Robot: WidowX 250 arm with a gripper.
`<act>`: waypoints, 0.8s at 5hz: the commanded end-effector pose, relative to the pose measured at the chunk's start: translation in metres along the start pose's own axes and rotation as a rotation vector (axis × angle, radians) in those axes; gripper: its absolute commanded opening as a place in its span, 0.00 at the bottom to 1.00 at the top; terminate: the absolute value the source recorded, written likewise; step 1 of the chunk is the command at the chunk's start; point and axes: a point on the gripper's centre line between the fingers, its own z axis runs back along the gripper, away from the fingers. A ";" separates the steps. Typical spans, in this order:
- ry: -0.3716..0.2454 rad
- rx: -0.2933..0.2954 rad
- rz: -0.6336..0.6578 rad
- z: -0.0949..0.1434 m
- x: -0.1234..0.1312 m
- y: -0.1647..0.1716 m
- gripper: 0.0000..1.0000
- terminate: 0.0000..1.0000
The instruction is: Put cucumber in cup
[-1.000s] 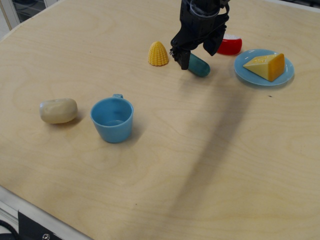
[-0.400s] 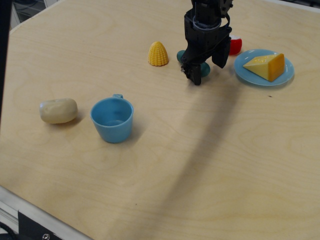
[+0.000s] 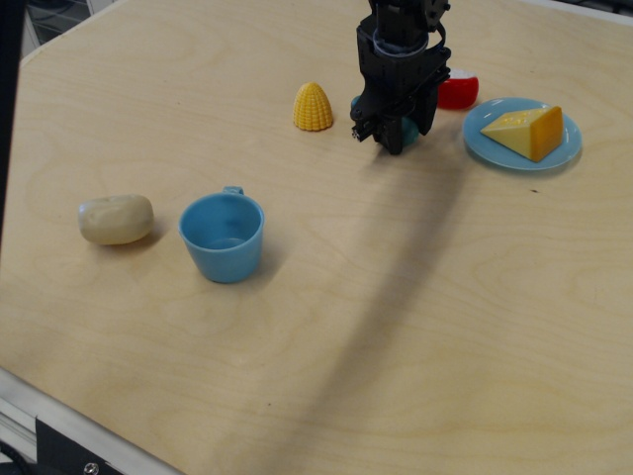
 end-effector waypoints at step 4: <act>0.112 -0.051 -0.237 0.126 -0.105 0.072 0.00 0.00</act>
